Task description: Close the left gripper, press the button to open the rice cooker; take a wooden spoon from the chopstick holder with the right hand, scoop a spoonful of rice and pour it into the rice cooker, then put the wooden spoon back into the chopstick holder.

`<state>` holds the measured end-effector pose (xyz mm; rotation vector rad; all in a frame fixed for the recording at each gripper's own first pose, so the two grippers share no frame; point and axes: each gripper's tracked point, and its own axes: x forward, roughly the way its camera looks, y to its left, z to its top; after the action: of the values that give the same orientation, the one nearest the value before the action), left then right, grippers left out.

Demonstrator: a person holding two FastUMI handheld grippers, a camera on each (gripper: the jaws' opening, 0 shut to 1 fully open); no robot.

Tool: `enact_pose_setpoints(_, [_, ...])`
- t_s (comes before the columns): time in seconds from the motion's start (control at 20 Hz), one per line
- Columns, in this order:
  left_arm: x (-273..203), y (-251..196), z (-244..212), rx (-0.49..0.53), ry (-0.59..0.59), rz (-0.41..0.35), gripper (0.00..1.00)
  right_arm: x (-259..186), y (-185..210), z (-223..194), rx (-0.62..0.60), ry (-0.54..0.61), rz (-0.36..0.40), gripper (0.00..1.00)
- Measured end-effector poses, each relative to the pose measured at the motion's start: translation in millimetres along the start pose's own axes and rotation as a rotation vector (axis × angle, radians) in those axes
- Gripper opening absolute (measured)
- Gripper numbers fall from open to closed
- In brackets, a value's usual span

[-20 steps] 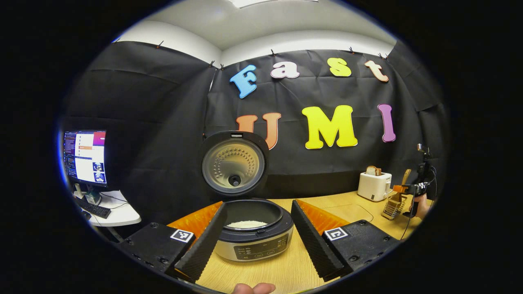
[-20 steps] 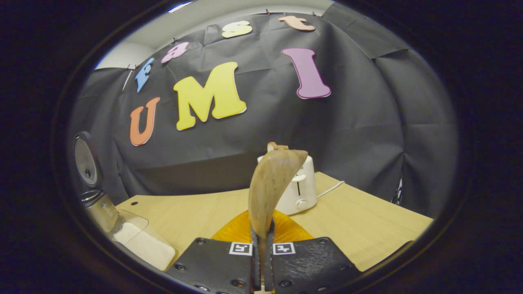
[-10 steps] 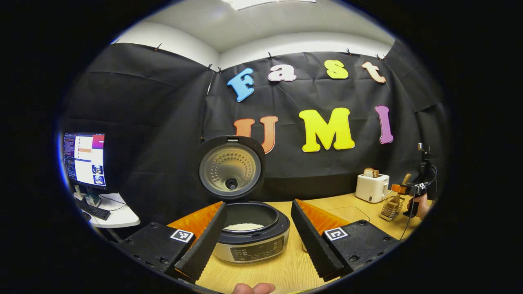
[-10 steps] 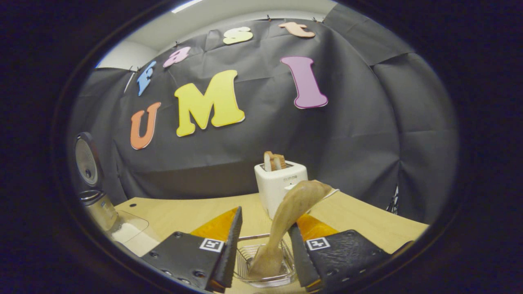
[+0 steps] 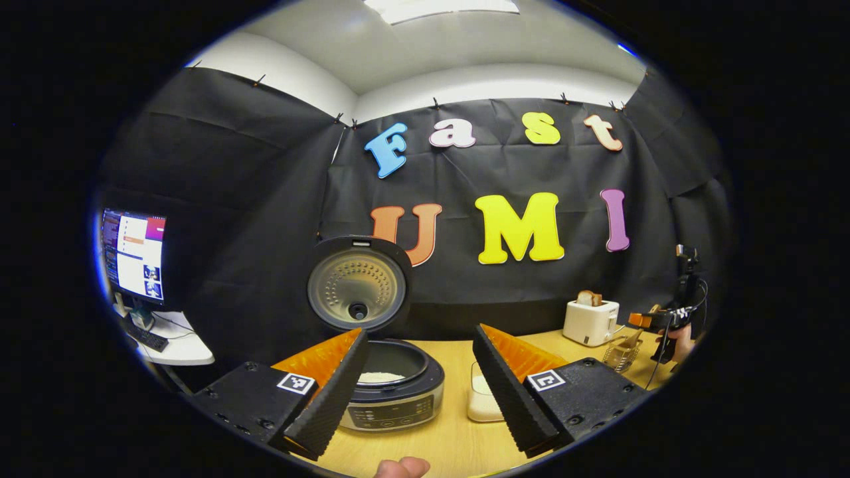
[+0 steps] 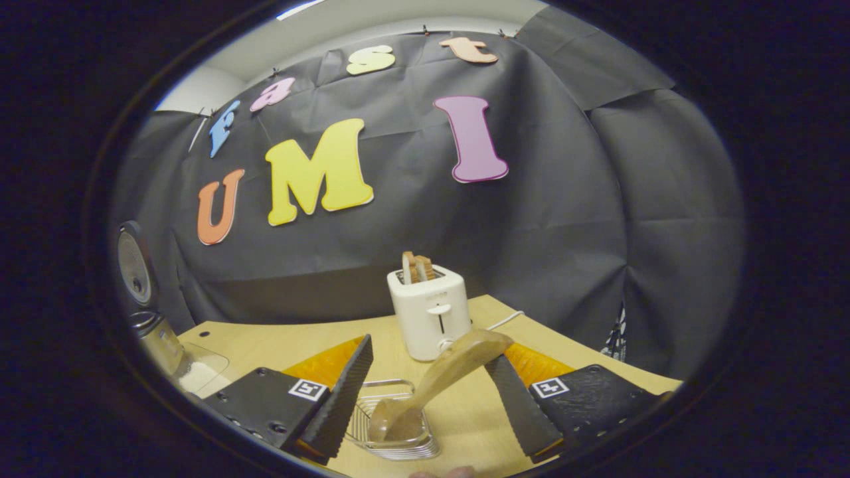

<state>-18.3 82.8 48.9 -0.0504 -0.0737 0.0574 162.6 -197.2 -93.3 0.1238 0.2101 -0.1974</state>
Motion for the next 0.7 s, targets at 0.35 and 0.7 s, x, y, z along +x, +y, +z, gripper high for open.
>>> enact_pose_setpoints(0.35, [8.9, -5.1, 11.9, -0.036, 0.003, 0.039, 1.0, -40.5, -30.5, 17.8, 0.002, -0.028, -0.025, 0.92])
enact_pose_setpoints(0.7, [51.9, 27.3, 69.7, -0.034, 0.012, 0.073, 0.99, -85.2, -30.8, 11.2, -0.01, -0.003, 0.03, 0.95])
